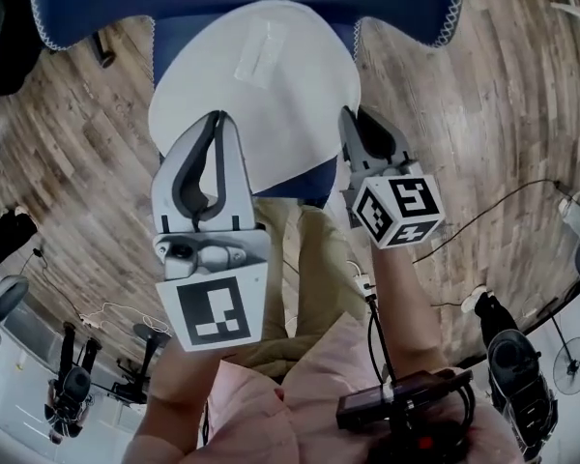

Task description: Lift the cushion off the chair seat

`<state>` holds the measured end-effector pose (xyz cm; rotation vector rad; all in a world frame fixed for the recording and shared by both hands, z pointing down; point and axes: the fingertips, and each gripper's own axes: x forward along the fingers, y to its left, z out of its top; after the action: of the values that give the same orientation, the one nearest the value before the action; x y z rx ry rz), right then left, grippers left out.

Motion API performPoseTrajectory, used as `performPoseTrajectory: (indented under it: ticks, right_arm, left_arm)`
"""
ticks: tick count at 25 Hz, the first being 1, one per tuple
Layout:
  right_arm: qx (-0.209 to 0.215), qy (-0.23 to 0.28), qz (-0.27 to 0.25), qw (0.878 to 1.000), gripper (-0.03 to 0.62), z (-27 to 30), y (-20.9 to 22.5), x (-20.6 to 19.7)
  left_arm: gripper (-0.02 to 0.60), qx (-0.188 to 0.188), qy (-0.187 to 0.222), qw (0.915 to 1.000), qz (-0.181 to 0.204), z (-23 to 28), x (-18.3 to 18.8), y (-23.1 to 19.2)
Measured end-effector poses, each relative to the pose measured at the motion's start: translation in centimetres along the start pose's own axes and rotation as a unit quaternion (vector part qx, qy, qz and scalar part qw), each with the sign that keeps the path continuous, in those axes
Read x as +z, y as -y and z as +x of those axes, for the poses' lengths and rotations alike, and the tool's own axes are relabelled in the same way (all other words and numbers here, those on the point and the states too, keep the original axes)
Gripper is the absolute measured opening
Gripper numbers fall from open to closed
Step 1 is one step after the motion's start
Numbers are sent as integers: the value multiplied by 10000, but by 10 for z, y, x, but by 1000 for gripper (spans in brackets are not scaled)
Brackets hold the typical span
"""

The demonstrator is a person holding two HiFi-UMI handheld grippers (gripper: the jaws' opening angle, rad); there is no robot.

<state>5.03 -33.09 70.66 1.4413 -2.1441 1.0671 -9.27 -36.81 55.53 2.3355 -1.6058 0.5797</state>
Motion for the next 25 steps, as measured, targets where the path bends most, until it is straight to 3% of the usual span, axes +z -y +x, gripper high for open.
performPoseTrajectory:
  ticks: [8, 13, 25]
  right_arm:
    - [365, 470, -623, 9963, 31, -61, -80, 74]
    - [524, 905, -1145, 9879, 29, -100, -116, 130]
    - [334, 1922, -2002, 9601, 26, -241, -183, 236]
  left_arm:
    - [15, 254, 484, 9985, -46, -56, 80, 3]
    - [15, 431, 975, 9943, -58, -90, 132, 7]
    - [15, 509, 2108, 9761, 162, -196, 257, 34]
